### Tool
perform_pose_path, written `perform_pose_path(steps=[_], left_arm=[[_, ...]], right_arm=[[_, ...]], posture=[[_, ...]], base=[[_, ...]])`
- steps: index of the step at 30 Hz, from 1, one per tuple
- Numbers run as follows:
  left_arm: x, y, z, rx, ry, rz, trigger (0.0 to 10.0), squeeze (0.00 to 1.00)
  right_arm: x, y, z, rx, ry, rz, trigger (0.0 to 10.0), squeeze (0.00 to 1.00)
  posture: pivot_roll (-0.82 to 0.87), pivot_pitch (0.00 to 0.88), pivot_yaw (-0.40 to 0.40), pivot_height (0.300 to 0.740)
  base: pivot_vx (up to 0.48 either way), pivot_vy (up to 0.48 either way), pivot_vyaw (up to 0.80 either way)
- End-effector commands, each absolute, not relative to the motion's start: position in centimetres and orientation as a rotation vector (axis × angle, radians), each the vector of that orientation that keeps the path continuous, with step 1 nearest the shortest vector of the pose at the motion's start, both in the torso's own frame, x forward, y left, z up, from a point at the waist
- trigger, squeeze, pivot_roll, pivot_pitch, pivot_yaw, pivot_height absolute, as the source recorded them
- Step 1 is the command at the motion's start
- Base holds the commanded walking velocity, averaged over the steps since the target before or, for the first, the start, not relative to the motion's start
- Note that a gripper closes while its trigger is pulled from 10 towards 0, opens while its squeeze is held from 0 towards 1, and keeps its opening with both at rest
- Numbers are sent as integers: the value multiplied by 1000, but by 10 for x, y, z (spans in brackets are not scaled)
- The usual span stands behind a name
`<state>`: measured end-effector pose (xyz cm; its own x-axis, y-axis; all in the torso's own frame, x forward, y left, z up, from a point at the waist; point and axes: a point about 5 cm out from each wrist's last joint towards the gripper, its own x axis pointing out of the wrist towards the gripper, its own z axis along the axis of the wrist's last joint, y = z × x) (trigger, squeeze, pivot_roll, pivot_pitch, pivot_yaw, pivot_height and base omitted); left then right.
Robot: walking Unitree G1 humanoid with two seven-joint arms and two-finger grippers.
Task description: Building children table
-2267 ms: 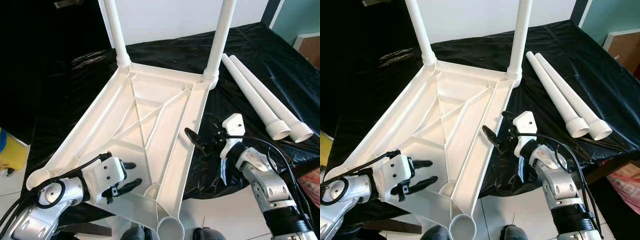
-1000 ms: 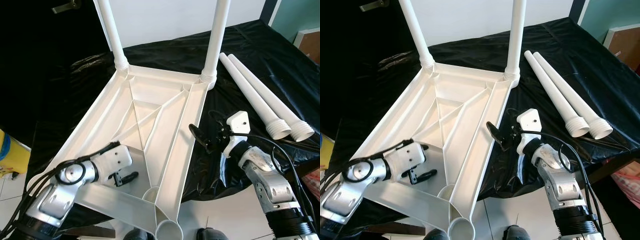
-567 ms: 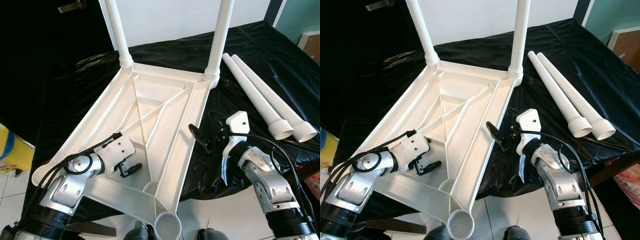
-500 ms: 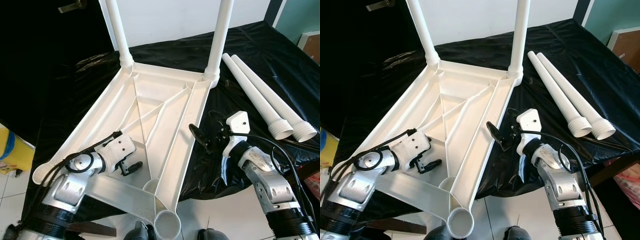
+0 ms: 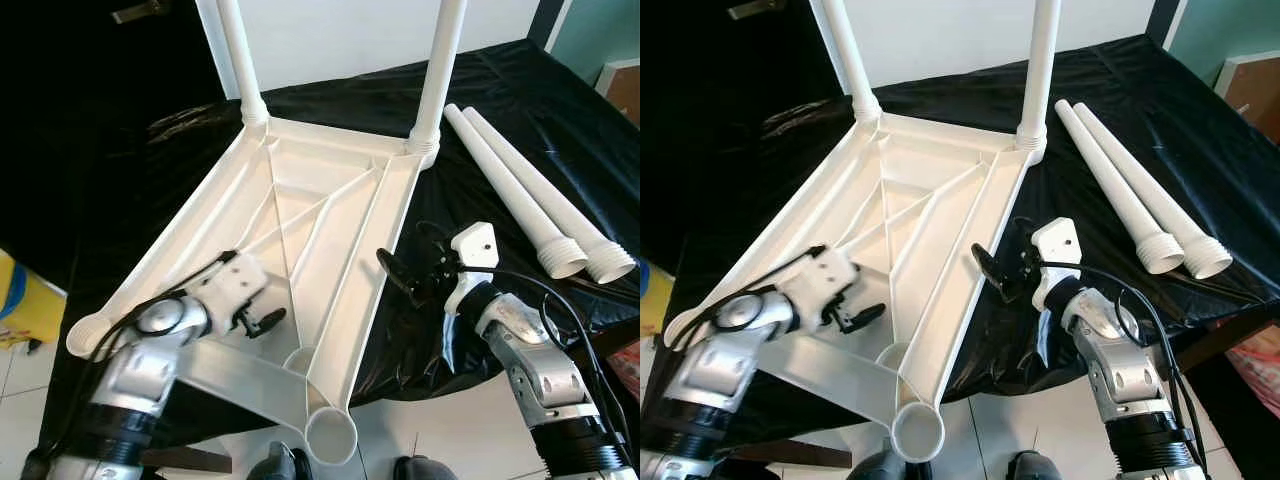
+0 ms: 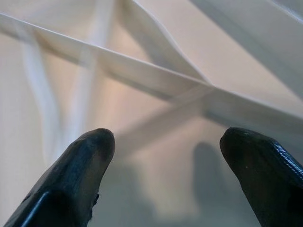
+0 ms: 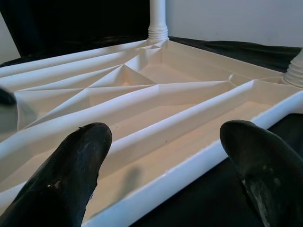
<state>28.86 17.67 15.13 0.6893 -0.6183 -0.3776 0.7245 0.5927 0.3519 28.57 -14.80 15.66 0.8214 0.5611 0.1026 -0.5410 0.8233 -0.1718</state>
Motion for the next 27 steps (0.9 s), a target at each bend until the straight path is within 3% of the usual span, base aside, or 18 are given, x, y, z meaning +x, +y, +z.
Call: perform_pose_path(steps=[1,11,27], left_arm=[[295,192,165,495,133,-579,10000,0],[305,194,171,503,120,-580,10000,0],[314,182,149,751,187,-703,10000,0]], right_arm=[[284,-146,154,-140,-141,597,10000,0],[288,-143,156,-136,-144,609,10000,0],[282,-148,157,-120,-147,575,10000,0]], posture=[[-36,121,80,740],[-22,129,69,740],[-52,153,98,740]], base=[[0,0,0],[0,0,0],[0,0,0]])
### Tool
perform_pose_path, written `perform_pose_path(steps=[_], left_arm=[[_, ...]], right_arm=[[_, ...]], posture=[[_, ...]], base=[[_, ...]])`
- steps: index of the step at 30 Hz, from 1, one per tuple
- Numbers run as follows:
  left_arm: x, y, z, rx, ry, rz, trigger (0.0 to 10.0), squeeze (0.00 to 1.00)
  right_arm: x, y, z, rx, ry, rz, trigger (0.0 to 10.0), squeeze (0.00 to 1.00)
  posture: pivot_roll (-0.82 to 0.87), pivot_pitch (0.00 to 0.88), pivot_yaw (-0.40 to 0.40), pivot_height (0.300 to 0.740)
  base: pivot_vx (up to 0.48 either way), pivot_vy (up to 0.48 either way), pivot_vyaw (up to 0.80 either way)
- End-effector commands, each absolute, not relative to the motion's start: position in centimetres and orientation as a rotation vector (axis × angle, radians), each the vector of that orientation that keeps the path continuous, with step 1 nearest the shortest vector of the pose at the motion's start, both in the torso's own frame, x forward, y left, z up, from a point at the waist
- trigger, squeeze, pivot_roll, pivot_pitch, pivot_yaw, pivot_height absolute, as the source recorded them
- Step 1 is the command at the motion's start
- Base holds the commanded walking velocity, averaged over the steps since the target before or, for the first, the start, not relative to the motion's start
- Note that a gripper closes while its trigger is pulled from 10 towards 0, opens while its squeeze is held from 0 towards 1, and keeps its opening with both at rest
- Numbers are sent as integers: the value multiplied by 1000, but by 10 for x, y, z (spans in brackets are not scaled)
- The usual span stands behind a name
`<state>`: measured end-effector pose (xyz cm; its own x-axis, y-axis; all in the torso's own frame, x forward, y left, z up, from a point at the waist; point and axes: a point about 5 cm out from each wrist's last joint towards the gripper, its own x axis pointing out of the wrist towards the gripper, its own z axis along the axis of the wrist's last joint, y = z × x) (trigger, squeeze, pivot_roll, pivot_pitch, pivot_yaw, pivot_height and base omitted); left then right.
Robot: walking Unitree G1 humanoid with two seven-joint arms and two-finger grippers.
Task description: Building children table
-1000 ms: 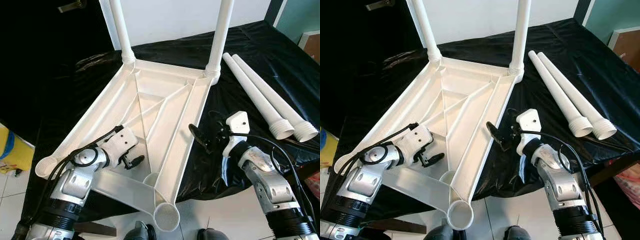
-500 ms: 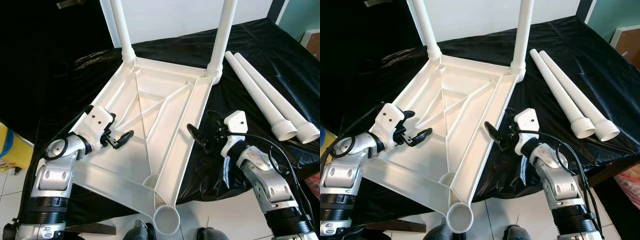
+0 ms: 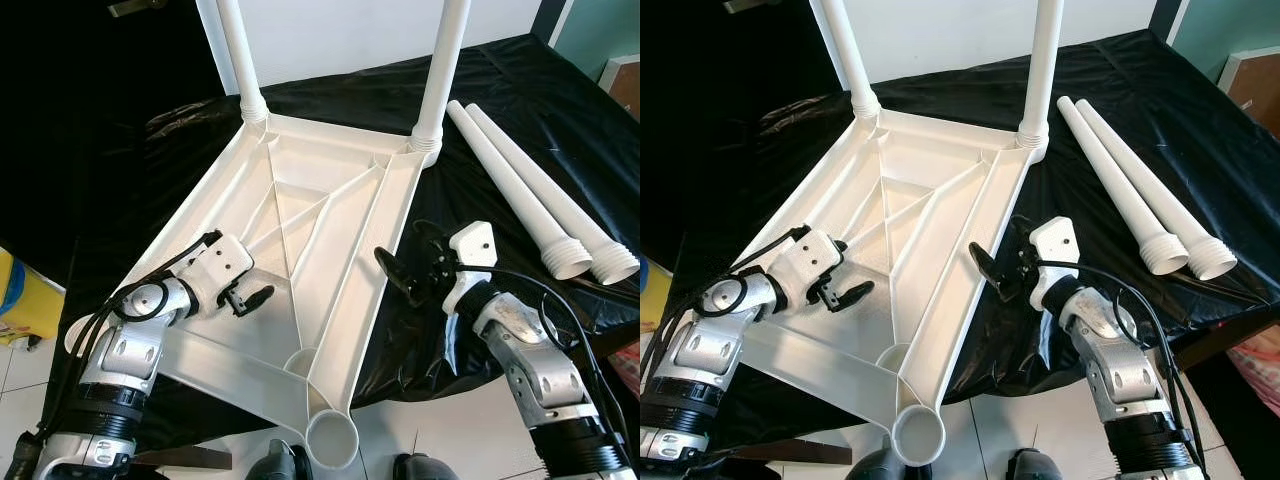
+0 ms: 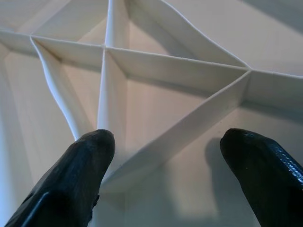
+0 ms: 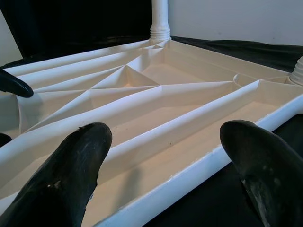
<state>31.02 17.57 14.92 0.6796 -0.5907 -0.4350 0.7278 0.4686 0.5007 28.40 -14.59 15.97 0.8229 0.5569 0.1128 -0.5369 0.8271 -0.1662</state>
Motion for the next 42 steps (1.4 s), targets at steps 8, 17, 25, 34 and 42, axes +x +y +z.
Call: perform_pose_path(steps=[8,17,25,34,42], left_arm=[[324,180,149,796,194,-747,8627,0],[327,174,144,746,248,-863,6510,0],[331,177,151,728,247,-927,2275,0],[331,180,149,750,255,-929,10000,0],[337,180,140,808,355,-941,10000,0]], right_arm=[[279,-149,158,-119,-146,563,10000,0],[264,-146,153,-93,-116,581,10000,0],[255,-147,149,-85,-100,561,10000,0],[254,-147,149,-76,-96,560,10000,0],[254,-146,147,-79,-80,575,10000,0]], posture=[[-65,165,111,740],[-82,187,134,740],[-96,184,153,740],[-94,174,149,740],[-88,161,140,740]], base=[[0,0,0],[0,0,0],[0,0,0],[0,0,0],[0,0,0]])
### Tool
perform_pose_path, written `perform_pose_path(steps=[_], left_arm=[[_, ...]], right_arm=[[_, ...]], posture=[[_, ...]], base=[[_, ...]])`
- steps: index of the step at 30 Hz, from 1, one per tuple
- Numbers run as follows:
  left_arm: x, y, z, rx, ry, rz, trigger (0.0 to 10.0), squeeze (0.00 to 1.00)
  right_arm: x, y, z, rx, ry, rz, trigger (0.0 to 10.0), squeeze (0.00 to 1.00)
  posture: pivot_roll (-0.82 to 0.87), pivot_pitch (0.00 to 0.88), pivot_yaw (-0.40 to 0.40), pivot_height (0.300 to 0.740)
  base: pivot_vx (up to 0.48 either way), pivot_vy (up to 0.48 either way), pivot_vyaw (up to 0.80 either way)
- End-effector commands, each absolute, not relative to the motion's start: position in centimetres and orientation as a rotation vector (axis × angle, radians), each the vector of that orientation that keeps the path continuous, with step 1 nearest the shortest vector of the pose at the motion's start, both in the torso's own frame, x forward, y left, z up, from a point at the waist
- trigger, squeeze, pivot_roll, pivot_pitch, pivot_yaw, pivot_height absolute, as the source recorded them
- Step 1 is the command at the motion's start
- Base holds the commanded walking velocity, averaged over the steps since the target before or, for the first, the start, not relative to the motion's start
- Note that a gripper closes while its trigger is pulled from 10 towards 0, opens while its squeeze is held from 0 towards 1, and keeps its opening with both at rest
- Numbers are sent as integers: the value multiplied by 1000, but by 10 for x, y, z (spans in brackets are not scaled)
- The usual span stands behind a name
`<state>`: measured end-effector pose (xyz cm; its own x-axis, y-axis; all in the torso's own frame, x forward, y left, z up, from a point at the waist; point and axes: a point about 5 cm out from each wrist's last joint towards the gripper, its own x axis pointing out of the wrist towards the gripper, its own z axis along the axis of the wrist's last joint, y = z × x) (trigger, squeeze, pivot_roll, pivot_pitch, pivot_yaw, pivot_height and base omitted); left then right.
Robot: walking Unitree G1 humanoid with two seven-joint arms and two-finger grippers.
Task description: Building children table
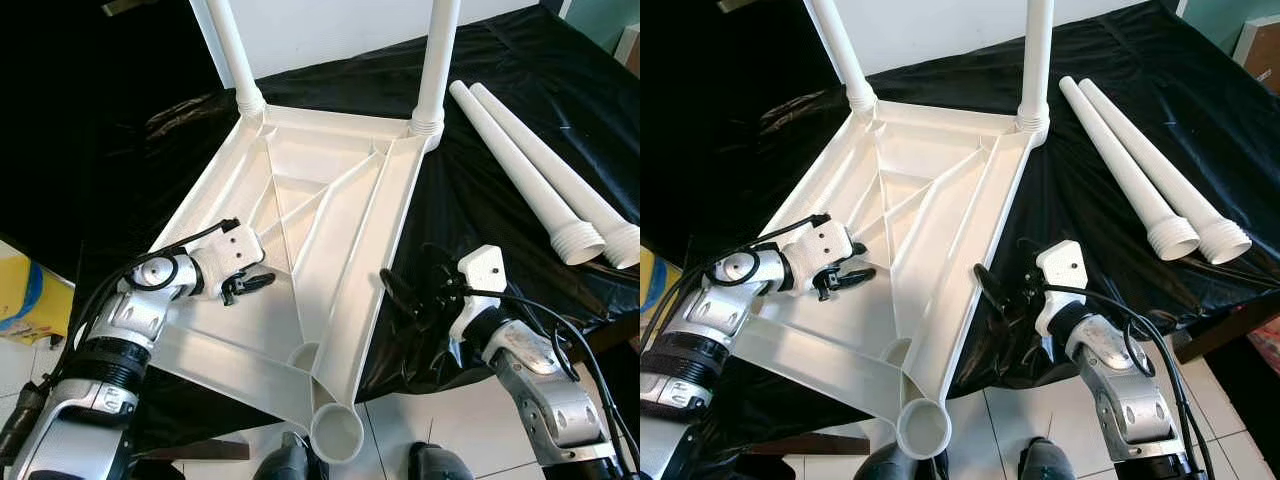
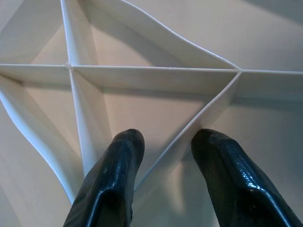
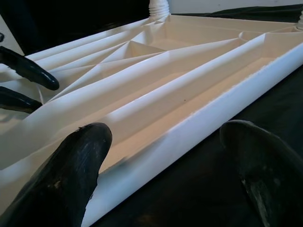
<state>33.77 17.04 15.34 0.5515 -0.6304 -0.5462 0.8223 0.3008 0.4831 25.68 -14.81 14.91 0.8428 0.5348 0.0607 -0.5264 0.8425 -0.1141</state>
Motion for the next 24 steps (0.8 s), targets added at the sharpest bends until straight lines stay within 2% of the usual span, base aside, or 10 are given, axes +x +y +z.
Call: perform_pose_path(steps=[1,10,20,21,22,23,24], left_arm=[[339,180,139,813,379,-936,10000,0],[353,180,138,778,485,-854,10000,0],[362,174,141,729,526,-866,10000,0],[361,173,141,725,530,-882,8627,0],[361,173,141,724,532,-892,8627,0],[361,172,141,724,536,-894,3412,0],[361,172,141,724,536,-894,3412,0]], right_arm=[[254,-146,147,-80,-78,576,10000,0],[254,-146,148,-88,-78,569,10000,0],[251,-147,147,-95,-78,550,10000,0],[251,-147,147,-95,-77,548,10000,0],[251,-148,147,-96,-77,547,10000,0],[250,-148,146,-94,-76,544,10000,0],[250,-148,146,-94,-76,544,10000,0]], posture=[[-88,160,138,740],[-104,156,147,740],[-114,155,166,740],[-115,155,170,740],[-115,155,170,740],[-116,155,173,740],[-116,155,173,740]], base=[[0,0,0],[0,0,0],[0,0,0],[0,0,0],[0,0,0],[0,0,0],[0,0,0]])
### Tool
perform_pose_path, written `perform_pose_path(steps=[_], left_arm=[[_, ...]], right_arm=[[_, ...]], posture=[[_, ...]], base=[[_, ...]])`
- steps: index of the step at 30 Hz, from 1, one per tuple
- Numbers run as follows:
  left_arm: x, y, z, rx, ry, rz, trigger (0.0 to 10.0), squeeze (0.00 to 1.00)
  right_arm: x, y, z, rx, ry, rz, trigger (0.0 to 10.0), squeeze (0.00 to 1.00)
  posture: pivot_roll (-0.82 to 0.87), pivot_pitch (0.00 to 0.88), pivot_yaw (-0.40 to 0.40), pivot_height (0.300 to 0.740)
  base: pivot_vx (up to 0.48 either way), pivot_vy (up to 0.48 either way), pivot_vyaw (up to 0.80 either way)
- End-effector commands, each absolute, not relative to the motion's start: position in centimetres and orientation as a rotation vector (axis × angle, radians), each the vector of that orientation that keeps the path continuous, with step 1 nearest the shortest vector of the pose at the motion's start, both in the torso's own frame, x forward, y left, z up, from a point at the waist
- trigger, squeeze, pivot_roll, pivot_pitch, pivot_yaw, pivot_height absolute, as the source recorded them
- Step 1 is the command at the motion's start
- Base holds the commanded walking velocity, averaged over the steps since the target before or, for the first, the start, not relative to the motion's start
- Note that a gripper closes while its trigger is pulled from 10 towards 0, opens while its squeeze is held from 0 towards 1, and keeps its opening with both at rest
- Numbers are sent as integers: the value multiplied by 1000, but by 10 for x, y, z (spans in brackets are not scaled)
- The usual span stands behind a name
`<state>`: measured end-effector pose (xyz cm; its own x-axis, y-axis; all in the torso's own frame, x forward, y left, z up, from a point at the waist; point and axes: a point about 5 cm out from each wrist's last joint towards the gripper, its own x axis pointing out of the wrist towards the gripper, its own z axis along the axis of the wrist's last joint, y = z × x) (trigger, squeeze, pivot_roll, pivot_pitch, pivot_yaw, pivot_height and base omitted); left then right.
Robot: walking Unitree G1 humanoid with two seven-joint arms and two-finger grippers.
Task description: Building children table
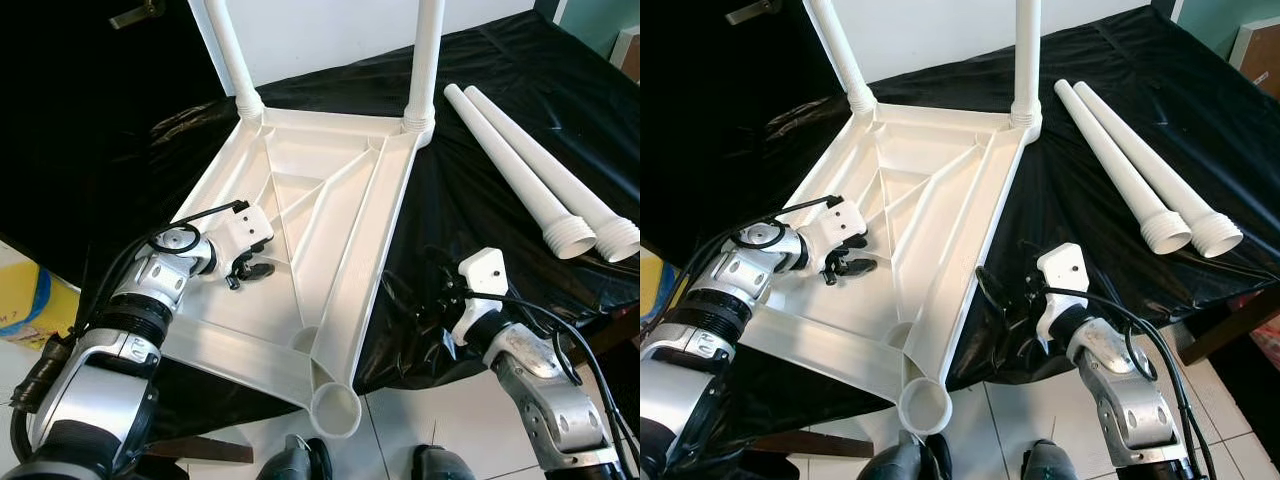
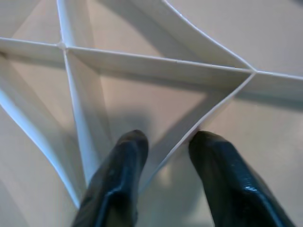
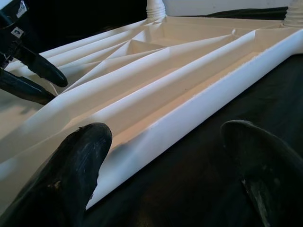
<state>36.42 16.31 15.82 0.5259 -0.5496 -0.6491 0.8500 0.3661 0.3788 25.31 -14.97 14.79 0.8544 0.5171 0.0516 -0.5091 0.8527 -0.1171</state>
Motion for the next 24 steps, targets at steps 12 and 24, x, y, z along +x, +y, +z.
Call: perform_pose_path(steps=[12,24], left_arm=[[362,165,141,651,532,-899,0,0],[368,155,154,484,444,-854,0,0]], right_arm=[[248,-149,146,-93,-71,530,10000,0],[249,-151,145,-100,-69,521,10000,0]], posture=[[-122,155,179,740],[-114,151,180,740]], base=[[0,0,0],[0,0,0]])
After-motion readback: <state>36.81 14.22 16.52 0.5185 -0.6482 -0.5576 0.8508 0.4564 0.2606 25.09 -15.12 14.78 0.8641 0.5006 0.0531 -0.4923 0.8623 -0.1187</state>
